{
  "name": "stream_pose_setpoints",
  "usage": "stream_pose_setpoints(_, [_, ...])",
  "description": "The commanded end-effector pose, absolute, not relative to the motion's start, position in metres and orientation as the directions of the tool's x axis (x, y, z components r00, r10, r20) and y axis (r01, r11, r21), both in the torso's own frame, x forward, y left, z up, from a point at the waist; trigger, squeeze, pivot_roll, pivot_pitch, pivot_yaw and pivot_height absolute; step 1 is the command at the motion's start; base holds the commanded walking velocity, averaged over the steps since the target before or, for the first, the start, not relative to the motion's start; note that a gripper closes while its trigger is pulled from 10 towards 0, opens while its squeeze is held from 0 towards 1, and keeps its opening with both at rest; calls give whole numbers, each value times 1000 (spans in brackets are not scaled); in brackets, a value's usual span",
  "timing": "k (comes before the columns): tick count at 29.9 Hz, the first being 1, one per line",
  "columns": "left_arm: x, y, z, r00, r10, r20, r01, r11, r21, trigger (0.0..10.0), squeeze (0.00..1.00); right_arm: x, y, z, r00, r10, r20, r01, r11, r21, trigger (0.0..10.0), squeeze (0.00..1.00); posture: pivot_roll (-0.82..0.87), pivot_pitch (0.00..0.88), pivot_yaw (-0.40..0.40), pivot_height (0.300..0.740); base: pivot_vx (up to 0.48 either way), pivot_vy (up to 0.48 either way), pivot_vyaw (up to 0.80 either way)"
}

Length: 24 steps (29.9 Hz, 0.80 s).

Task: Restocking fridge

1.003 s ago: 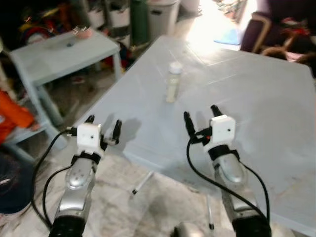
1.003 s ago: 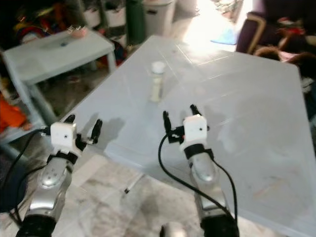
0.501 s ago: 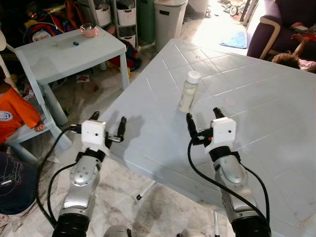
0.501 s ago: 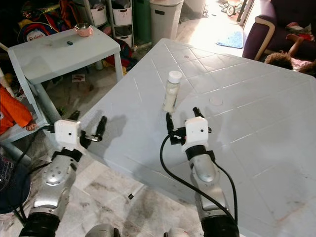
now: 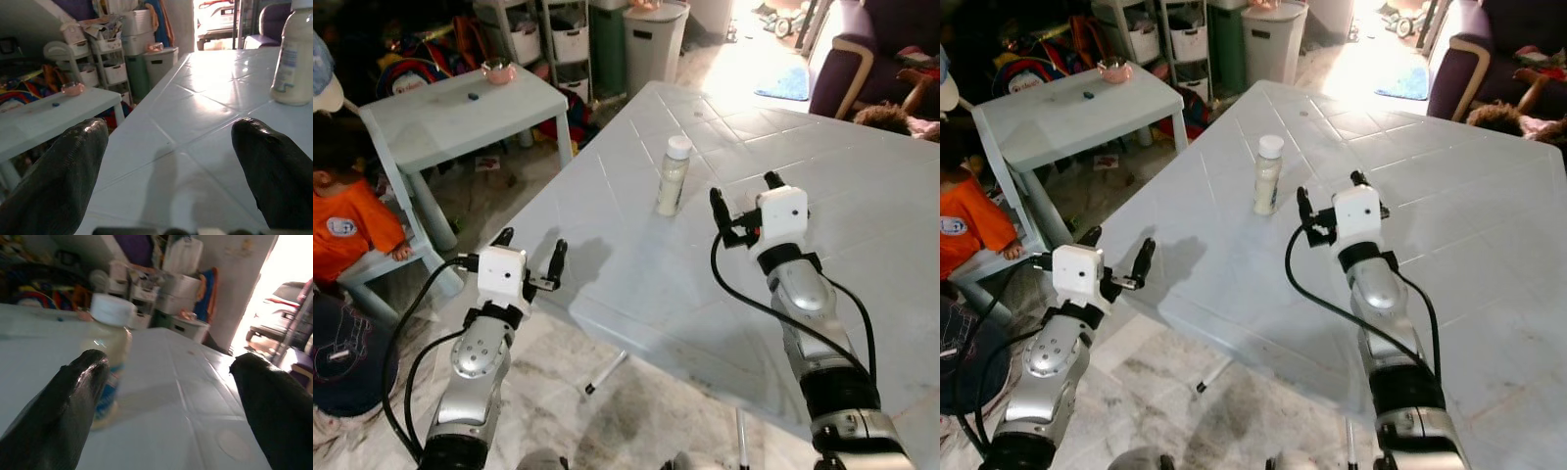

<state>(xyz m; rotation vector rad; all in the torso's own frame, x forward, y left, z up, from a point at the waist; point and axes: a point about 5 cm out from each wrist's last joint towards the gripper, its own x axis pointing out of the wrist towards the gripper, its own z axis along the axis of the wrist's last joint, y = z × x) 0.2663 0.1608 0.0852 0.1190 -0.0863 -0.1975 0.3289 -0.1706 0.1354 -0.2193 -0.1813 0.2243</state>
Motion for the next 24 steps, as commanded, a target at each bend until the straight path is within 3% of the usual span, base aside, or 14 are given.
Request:
stream_pose_setpoints(1, [266, 166, 90, 979, -187, 82, 174, 974, 144, 10000, 0, 333, -163, 142, 941, 288, 177, -247, 944, -218, 10000, 0, 28, 0, 12, 740, 0, 0, 0])
stream_pose_setpoints(2, [266, 167, 90, 979, -186, 83, 173, 974, 147, 10000, 0, 334, -160, 143, 934, 306, 182, -267, 940, -212, 10000, 184, 33, 0, 14, 740, 0, 0, 0])
stream_pose_setpoints(3, [265, 168, 91, 979, -185, 83, 172, 974, 149, 10000, 0, 335, -157, 145, 928, 322, 188, -283, 936, -208, 10000, 184, 34, 0, 15, 740, 0, 0, 0])
stream_pose_setpoints(4, [265, 169, 92, 979, -184, 83, 170, 973, 153, 10000, 0, 337, -153, 147, 922, 333, 198, -291, 933, -212, 10000, 1000, 40, 0, 18, 740, 0, 0, 0])
stream_pose_setpoints(7, [265, 170, 93, 979, -184, 83, 169, 973, 159, 10000, 0, 342, -150, 151, 918, 334, 212, -288, 932, -218, 10000, 980, 48, 1, 20, 740, 0, 0, 0])
stream_pose_setpoints(8, [265, 171, 94, 979, -185, 83, 170, 972, 163, 10000, 0, 346, -148, 154, 918, 328, 221, -283, 935, -213, 10000, 533, 54, 1, 23, 740, 0, 0, 0])
stream_pose_setpoints(10, [264, 171, 94, 979, -185, 81, 170, 971, 166, 10000, 0, 349, -147, 157, 916, 330, 229, -286, 936, -205, 10000, 0, 59, 2, 27, 740, 0, 0, 0])
stream_pose_setpoints(24, [255, 178, 97, 978, -201, 52, 186, 960, 210, 10000, 0, 378, -136, 179, 926, 289, 241, -272, 957, -104, 10000, 0, 124, 47, 28, 740, 0, 0, 0])
